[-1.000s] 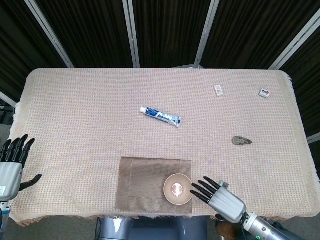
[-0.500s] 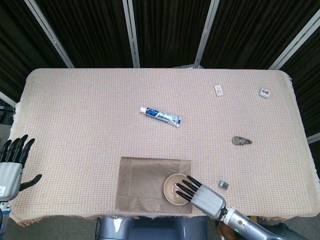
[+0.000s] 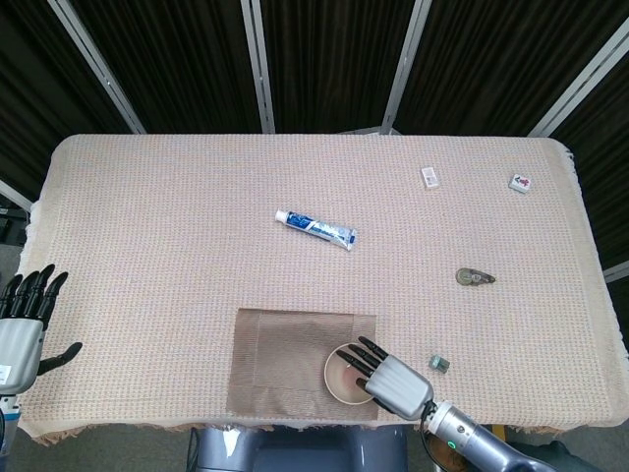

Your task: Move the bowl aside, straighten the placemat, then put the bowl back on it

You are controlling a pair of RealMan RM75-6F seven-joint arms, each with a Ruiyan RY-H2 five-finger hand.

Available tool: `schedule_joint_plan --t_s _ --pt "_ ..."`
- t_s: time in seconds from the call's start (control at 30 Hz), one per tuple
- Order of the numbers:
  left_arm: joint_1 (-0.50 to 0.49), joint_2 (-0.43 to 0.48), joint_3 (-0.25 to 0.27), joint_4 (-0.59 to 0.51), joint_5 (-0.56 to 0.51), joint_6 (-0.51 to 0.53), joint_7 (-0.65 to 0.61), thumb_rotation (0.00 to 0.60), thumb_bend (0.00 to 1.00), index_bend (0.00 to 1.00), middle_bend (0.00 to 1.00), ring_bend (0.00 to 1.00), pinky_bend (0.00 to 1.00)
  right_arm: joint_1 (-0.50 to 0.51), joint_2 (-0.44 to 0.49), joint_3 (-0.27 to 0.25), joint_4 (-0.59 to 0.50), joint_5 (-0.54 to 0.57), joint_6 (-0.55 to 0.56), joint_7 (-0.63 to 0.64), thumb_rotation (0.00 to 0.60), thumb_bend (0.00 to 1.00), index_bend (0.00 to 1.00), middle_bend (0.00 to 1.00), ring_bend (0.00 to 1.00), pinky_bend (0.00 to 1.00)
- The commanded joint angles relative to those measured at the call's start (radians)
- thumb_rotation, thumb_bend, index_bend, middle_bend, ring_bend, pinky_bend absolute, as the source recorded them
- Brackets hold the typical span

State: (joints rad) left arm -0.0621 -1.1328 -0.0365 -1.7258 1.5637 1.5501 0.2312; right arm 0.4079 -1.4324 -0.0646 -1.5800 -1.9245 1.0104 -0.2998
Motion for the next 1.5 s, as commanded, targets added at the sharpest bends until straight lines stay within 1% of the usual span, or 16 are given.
schedule_joint_plan --t_s 0.03,0.17,0.27,0.33,0.5,0.57,0.7,0.83,0.93,1.1,1.17,1.2,1.43,1.47,1.5 --pt "0.000 0.000 0.000 0.000 -0.001 0.000 0.000 0.600 0.00 0.00 0.00 0.00 0.00 0.001 0.001 0.005 0.016 -0.009 0.060 0.059 0.600 0.43 0.74 0.00 0.00 0.00" --pt "0.000 0.001 0.000 -0.001 -0.002 -0.001 -0.002 0.600 0.00 0.00 0.00 0.00 0.00 -0.001 0.027 0.032 0.017 0.004 0.138 0.134 0.600 0.43 0.75 0.00 0.00 0.00" --pt "0.000 0.002 0.000 -0.002 -0.002 0.000 -0.005 0.600 0.00 0.00 0.00 0.00 0.00 -0.004 0.057 0.066 0.025 0.034 0.193 0.191 0.600 0.43 0.75 0.00 0.00 0.00" --pt "0.001 0.003 0.001 -0.004 -0.001 0.001 -0.007 0.600 0.00 0.00 0.00 0.00 0.00 -0.009 0.084 0.102 0.042 0.075 0.233 0.241 0.600 0.43 0.75 0.00 0.00 0.00" --pt "0.002 0.005 0.002 -0.008 0.003 0.004 -0.007 0.600 0.00 0.00 0.00 0.00 0.00 -0.013 0.114 0.168 0.110 0.169 0.270 0.307 0.600 0.42 0.75 0.01 0.00 0.00" --pt "0.002 0.004 0.003 -0.009 0.004 0.003 -0.006 0.600 0.00 0.00 0.00 0.00 0.00 -0.012 0.114 0.192 0.147 0.218 0.262 0.322 0.600 0.42 0.75 0.01 0.00 0.00" --pt "0.001 0.003 0.005 -0.010 0.006 0.002 -0.002 0.600 0.00 0.00 0.00 0.00 0.00 -0.003 0.095 0.234 0.247 0.338 0.204 0.339 0.600 0.42 0.75 0.01 0.00 0.00" --pt "0.000 0.000 0.004 -0.009 0.001 -0.002 0.001 0.600 0.00 0.00 0.00 0.00 0.00 0.005 0.050 0.267 0.347 0.462 0.131 0.352 0.600 0.42 0.75 0.01 0.00 0.00" --pt "-0.002 -0.002 0.004 -0.006 -0.003 -0.007 0.005 0.600 0.00 0.00 0.00 0.00 0.00 0.016 0.008 0.284 0.420 0.523 0.094 0.348 0.600 0.41 0.75 0.01 0.00 0.00" --pt "-0.003 -0.006 0.003 -0.004 -0.008 -0.010 0.010 0.600 0.00 0.00 0.00 0.00 0.00 0.037 -0.059 0.298 0.538 0.592 0.038 0.322 0.600 0.41 0.75 0.01 0.00 0.00" --pt "-0.003 -0.007 0.002 -0.003 -0.010 -0.011 0.011 0.600 0.00 0.00 0.00 0.00 0.00 0.043 -0.074 0.300 0.566 0.606 0.025 0.314 0.600 0.41 0.75 0.01 0.00 0.00" --pt "-0.004 -0.009 0.002 -0.001 -0.014 -0.014 0.013 0.600 0.00 0.00 0.00 0.00 0.00 0.052 -0.095 0.303 0.605 0.625 0.003 0.307 0.600 0.41 0.75 0.01 0.00 0.00" --pt "-0.009 -0.021 0.000 0.008 -0.029 -0.027 0.027 0.600 0.00 0.00 0.00 0.00 0.00 0.083 -0.170 0.307 0.755 0.656 -0.038 0.321 0.600 0.40 0.75 0.01 0.00 0.00" --pt "-0.009 -0.024 0.000 0.009 -0.032 -0.029 0.030 0.600 0.00 0.00 0.00 0.00 0.00 0.087 -0.180 0.307 0.777 0.658 -0.043 0.325 0.600 0.40 0.72 0.01 0.00 0.00" --pt "-0.010 -0.025 -0.001 0.010 -0.034 -0.031 0.033 0.600 0.00 0.00 0.00 0.00 0.00 0.091 -0.189 0.307 0.797 0.660 -0.047 0.330 0.600 0.38 0.55 0.01 0.00 0.00"
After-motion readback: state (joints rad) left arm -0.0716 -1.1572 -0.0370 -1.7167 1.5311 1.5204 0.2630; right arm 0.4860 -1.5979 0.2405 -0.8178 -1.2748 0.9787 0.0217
